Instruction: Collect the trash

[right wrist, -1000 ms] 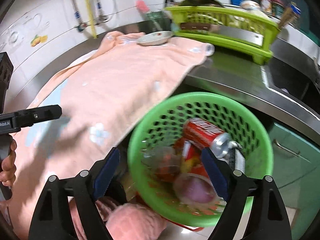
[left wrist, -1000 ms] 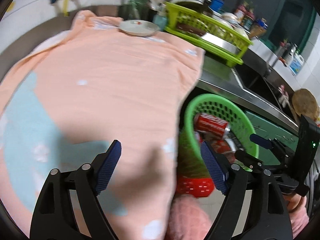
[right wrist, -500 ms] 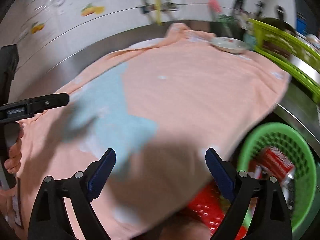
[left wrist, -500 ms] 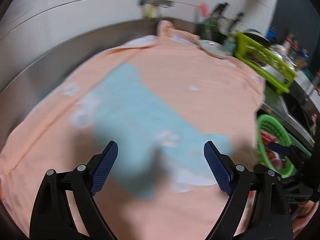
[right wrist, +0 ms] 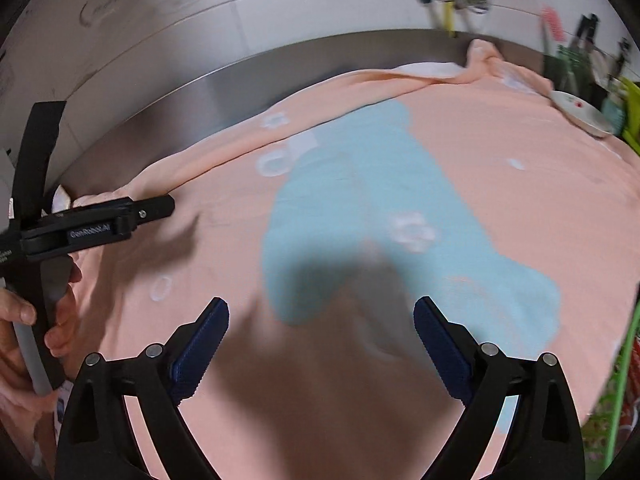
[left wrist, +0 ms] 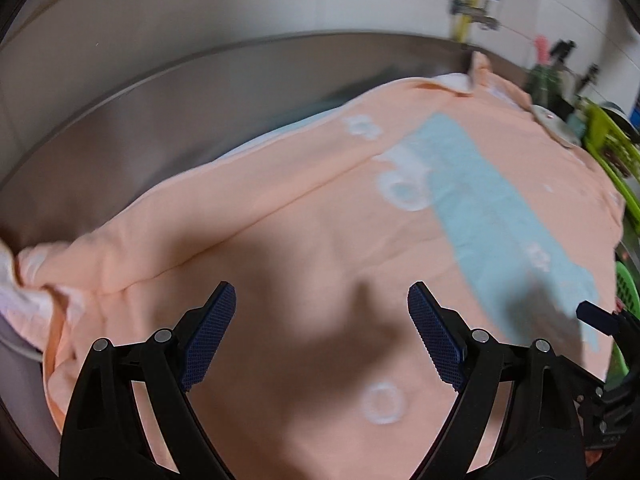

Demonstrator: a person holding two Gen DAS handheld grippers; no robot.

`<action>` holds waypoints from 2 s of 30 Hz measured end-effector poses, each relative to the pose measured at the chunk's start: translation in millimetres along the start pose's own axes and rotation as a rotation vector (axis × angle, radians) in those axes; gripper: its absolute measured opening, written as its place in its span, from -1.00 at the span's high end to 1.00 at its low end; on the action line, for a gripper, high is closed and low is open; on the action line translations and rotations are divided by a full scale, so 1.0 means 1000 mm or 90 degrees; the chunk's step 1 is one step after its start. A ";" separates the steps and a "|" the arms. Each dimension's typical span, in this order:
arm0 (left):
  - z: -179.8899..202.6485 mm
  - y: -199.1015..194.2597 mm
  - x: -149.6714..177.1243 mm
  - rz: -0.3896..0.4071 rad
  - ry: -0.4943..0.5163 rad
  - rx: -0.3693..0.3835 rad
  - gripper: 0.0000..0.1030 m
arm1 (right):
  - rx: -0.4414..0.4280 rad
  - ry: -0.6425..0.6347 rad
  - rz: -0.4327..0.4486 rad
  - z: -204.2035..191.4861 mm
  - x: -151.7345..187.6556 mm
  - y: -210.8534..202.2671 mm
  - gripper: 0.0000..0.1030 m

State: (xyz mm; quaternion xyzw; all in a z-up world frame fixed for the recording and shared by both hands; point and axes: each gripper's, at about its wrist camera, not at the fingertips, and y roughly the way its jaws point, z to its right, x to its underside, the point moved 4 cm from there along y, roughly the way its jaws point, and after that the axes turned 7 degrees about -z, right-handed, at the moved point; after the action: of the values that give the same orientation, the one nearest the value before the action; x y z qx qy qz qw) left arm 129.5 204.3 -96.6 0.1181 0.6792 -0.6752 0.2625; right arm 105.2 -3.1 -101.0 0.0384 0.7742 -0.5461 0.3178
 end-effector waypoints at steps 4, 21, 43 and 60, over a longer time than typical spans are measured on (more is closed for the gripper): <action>-0.023 0.006 -0.001 -0.004 -0.059 -0.002 -0.68 | -0.001 0.001 -0.002 -0.022 -0.012 0.016 -0.78; -0.061 0.024 -0.004 0.004 -0.106 -0.074 -0.68 | 0.044 0.023 -0.011 -0.044 -0.035 0.065 -0.82; -0.063 0.045 -0.006 -0.016 -0.091 -0.092 -0.90 | 0.127 0.002 -0.041 -0.054 -0.040 0.082 -0.89; -0.064 0.045 -0.004 -0.016 -0.092 -0.091 -0.90 | 0.128 0.001 -0.041 -0.055 -0.039 0.082 -0.89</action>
State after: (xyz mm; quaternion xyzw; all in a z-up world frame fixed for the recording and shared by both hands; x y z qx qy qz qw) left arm 143.4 270.1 -136.1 0.0415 0.7067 -0.6348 0.3097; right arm 144.8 88.9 -135.9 0.0457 0.7164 -0.6312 0.2939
